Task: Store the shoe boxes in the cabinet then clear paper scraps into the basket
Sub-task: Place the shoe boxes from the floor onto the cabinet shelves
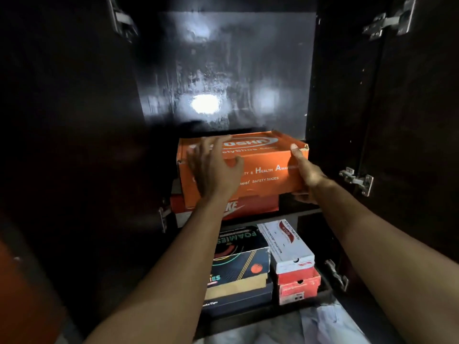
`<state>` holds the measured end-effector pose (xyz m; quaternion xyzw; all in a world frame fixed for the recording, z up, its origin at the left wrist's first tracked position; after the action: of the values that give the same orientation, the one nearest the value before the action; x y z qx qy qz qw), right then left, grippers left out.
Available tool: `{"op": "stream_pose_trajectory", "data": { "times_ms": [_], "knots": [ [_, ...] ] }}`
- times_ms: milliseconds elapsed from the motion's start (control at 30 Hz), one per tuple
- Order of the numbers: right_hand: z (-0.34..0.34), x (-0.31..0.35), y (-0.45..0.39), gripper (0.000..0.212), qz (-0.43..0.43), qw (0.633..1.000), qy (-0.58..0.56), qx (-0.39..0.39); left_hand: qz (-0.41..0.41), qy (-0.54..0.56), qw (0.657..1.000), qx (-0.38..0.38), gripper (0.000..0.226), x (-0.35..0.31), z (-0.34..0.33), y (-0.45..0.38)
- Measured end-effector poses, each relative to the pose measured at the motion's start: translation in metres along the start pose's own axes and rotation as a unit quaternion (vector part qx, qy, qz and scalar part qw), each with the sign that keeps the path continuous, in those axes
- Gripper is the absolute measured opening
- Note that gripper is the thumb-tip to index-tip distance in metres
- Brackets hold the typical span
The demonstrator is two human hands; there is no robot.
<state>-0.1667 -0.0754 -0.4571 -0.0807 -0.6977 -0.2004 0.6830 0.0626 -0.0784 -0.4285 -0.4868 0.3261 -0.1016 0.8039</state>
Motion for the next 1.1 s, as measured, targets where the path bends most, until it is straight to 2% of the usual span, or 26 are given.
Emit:
{"op": "stream_pose_trajectory", "data": {
  "times_ms": [100,167,267,300,400,500,567,667,767,833,900,933,1033,1100],
  "knots": [
    [-0.011,0.003,-0.011,0.112,0.042,0.999,0.017,-0.004,0.021,-0.108,0.977,0.183,0.055,-0.006,-0.012,-0.01],
    [-0.021,0.002,-0.016,0.111,0.08,0.996,0.022,0.035,0.044,-0.142,0.963,0.227,0.056,-0.004,-0.013,-0.017],
    [-0.037,-0.001,-0.019,0.101,0.108,0.99,0.046,0.081,0.076,-0.157,0.96,0.217,0.056,0.007,-0.008,-0.028],
    [-0.043,-0.003,-0.023,0.092,0.114,0.987,0.06,0.092,0.082,-0.159,0.96,0.214,0.057,0.013,-0.007,-0.03],
    [-0.061,-0.005,-0.019,0.038,0.148,0.98,0.081,0.105,0.087,-0.156,0.962,0.206,0.055,0.027,-0.008,-0.032],
    [-0.069,-0.007,-0.017,0.016,0.158,0.981,0.073,0.092,0.077,-0.163,0.963,0.199,0.054,0.036,-0.01,-0.034],
    [-0.069,-0.007,-0.019,0.02,0.155,0.981,0.073,0.09,0.075,-0.164,0.966,0.187,0.054,0.037,-0.014,-0.033],
    [-0.062,-0.011,-0.015,0.061,0.14,0.986,0.073,0.061,0.068,-0.122,0.981,0.138,0.049,0.032,-0.017,-0.032],
    [-0.037,-0.021,-0.021,0.082,0.162,0.982,0.096,0.013,0.039,-0.05,0.995,0.081,0.039,0.005,-0.02,-0.02],
    [-0.015,-0.024,-0.013,0.073,0.192,0.974,0.115,-0.033,0.014,0.022,0.997,0.066,0.034,-0.022,-0.022,-0.005],
    [0.007,-0.025,0.015,0.045,0.226,0.96,0.149,-0.067,-0.024,0.097,0.992,0.07,0.035,-0.046,-0.025,0.017],
    [0.018,-0.027,0.028,0.038,0.238,0.956,0.157,-0.07,-0.043,0.135,0.987,0.079,0.036,-0.06,-0.028,0.028],
    [0.053,-0.041,0.068,0.039,0.279,0.946,0.156,-0.051,-0.088,0.222,0.966,0.103,0.037,-0.091,-0.034,0.067],
    [0.076,-0.053,0.089,0.029,0.303,0.937,0.169,-0.046,-0.103,0.255,0.955,0.113,0.036,-0.105,-0.033,0.093]
  ]
}}
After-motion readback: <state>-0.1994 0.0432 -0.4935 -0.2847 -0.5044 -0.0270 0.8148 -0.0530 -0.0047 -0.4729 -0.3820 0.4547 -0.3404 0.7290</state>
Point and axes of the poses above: each hand's wrist, its own y-axis away from the middle knuckle, its own z-axis out of the back of the hand, x = y × z, the point moved 2 cm from there along -y, towards the middle knuckle, and after that the axes turned 2 degrees about -z, right-handed, at the moved point
